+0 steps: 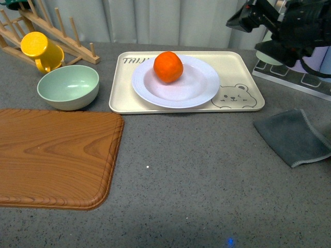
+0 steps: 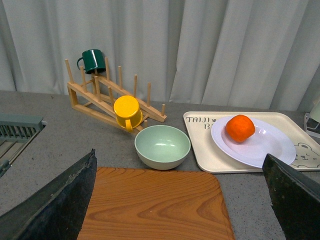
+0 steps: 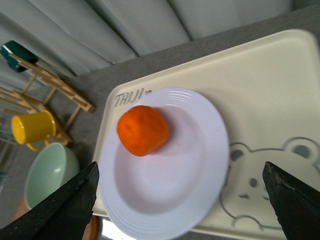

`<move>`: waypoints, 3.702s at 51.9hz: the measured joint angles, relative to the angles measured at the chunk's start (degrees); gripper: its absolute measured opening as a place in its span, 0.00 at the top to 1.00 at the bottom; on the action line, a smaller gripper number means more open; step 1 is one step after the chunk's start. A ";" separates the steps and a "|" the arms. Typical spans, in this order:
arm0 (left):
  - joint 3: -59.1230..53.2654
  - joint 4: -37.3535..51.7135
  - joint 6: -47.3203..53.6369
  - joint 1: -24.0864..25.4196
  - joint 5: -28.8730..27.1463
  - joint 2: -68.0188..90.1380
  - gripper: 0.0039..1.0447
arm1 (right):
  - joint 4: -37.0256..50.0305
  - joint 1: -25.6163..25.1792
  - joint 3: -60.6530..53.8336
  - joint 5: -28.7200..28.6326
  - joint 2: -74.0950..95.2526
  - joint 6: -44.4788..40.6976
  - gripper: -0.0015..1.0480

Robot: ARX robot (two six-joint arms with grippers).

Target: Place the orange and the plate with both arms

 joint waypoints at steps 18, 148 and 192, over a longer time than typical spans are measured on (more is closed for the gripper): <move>0.00 0.00 0.00 0.00 0.00 0.00 0.06 | 3.13 -2.86 -31.80 14.51 -28.83 -13.29 0.09; 0.00 0.00 0.00 0.00 0.00 -0.07 0.06 | -22.77 -5.92 -65.46 22.58 -113.09 -23.78 0.99; 0.00 0.00 0.00 0.00 -0.02 -0.07 0.06 | -28.00 -5.92 -65.48 22.53 -119.21 -23.89 0.09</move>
